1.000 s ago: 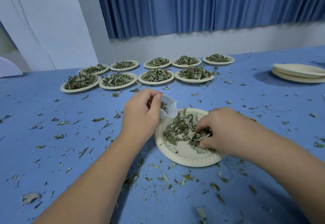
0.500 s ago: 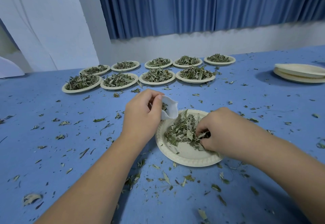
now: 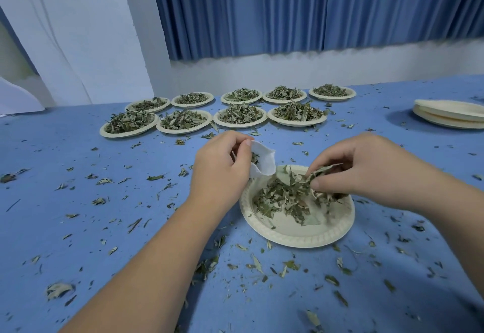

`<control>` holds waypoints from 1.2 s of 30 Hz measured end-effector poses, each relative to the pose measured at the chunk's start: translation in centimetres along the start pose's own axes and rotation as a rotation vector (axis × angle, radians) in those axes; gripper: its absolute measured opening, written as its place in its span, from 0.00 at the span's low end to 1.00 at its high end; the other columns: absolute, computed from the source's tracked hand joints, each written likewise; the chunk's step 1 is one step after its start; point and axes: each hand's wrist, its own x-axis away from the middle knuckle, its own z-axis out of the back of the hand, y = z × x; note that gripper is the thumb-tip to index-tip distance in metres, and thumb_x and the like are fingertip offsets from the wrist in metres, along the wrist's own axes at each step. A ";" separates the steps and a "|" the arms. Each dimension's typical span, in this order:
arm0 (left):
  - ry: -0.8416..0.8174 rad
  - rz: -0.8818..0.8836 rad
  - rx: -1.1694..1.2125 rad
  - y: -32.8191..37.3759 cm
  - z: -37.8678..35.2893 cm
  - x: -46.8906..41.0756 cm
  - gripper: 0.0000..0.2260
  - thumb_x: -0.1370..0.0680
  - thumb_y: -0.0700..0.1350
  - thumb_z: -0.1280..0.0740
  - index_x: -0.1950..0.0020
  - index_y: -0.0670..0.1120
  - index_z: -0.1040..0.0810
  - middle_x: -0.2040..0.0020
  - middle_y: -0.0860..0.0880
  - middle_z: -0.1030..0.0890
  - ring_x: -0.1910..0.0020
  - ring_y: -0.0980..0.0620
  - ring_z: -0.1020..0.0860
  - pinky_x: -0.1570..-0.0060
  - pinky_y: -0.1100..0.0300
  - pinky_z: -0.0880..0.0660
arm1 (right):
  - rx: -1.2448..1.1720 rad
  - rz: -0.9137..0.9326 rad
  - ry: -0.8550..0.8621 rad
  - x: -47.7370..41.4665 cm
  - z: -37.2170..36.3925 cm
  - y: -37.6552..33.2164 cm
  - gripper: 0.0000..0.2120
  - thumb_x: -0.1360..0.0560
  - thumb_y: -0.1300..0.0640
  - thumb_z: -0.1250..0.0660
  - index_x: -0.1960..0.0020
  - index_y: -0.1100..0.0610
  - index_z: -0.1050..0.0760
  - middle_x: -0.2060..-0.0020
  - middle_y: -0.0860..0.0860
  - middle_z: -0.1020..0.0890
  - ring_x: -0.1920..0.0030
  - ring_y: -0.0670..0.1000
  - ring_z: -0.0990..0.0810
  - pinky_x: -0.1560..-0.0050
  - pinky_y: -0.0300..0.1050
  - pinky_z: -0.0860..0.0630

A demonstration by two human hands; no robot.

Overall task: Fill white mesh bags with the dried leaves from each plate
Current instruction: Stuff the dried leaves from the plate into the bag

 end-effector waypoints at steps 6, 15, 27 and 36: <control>-0.002 -0.020 -0.019 0.5 0.2 -0.1 0.07 0.20 0.44 0.36 0.51 0.47 0.18 0.64 0.63 0.25 0.62 0.63 0.27 0.63 0.71 0.35 | -0.241 -0.001 -0.023 0.0 1.1 0.0 0.05 0.35 0.55 0.24 0.59 0.48 0.16 0.65 0.50 0.15 0.64 0.47 0.17 0.62 0.34 0.22; -0.015 0.012 0.006 0.8 0.2 0.0 0.07 0.20 0.44 0.36 0.53 0.47 0.17 0.67 0.61 0.24 0.65 0.62 0.27 0.65 0.69 0.35 | -0.463 0.091 0.000 -1.0 -0.6 -0.7 0.06 0.34 0.60 0.25 0.59 0.52 0.16 0.66 0.52 0.16 0.66 0.46 0.20 0.65 0.35 0.23; -0.032 0.107 0.168 1.0 -0.5 0.1 0.11 0.21 0.45 0.34 0.60 0.59 0.21 0.71 0.64 0.23 0.71 0.65 0.28 0.71 0.72 0.36 | 0.100 0.133 0.281 -3.7 -4.6 -2.7 0.08 0.33 0.56 0.25 0.63 0.47 0.24 0.68 0.46 0.21 0.66 0.43 0.22 0.65 0.34 0.29; -0.085 0.195 0.280 1.6 -1.1 0.7 0.09 0.21 0.44 0.34 0.57 0.53 0.18 0.70 0.58 0.20 0.72 0.63 0.23 0.63 0.56 0.20 | 0.239 0.159 0.377 -3.7 -5.1 -2.0 0.04 0.32 0.54 0.25 0.62 0.51 0.20 0.68 0.44 0.22 0.64 0.43 0.25 0.67 0.34 0.33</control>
